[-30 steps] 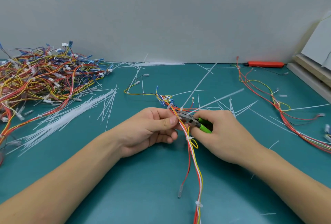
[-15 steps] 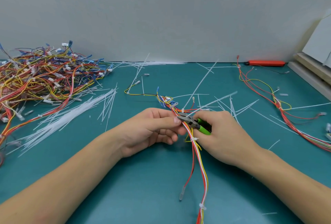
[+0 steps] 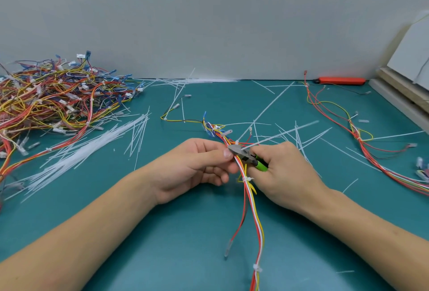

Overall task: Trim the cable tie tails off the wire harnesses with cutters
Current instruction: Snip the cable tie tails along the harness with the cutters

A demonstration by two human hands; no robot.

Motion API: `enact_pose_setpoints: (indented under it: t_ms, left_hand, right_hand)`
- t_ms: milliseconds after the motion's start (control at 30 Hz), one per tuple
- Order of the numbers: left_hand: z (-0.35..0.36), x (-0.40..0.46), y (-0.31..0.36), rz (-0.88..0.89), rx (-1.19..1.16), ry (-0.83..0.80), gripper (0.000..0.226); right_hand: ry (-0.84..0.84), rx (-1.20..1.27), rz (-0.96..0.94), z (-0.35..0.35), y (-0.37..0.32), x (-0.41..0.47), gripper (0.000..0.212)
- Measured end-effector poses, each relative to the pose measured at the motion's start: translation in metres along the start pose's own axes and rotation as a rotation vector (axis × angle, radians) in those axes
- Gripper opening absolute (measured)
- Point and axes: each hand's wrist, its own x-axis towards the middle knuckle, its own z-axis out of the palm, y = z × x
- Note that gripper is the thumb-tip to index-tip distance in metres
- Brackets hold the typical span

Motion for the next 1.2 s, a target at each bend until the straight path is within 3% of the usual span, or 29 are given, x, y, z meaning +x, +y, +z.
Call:
enact_pose_setpoints:
  t_ms: [167, 300, 767, 1000, 1100, 1200]
  left_hand:
    - [0.0004, -0.0003, 0.0003, -0.004, -0.018, 0.016, 0.015]
    - [0.0014, -0.0003, 0.0007, -0.007, -0.022, 0.019, 0.020]
    - [-0.0035, 0.0014, -0.0015, -0.010, -0.028, 0.013, 0.018]
    - [-0.0026, 0.0003, -0.0016, 0.004, -0.016, 0.011, 0.009]
    - [-0.0020, -0.0004, -0.0009, 0.006, -0.007, 0.001, 0.011]
    - [-0.0012, -0.0003, -0.0008, 0.006, 0.000, 0.004, 0.012]
  right_hand:
    - [0.022, 0.007, -0.009, 0.0015, 0.0009, 0.0000, 0.029]
    - [0.016, 0.101, -0.054, -0.0001, -0.0033, -0.0005, 0.019]
    - [-0.018, 0.143, -0.044, 0.0015, -0.0001, 0.0018, 0.014]
    - [-0.027, 0.018, -0.019, 0.0023, 0.0014, 0.0031, 0.038]
    - [-0.013, 0.053, -0.017, 0.0034, 0.0039, 0.0023, 0.031]
    - [0.021, 0.138, -0.052, 0.0029, 0.0021, 0.0007, 0.012]
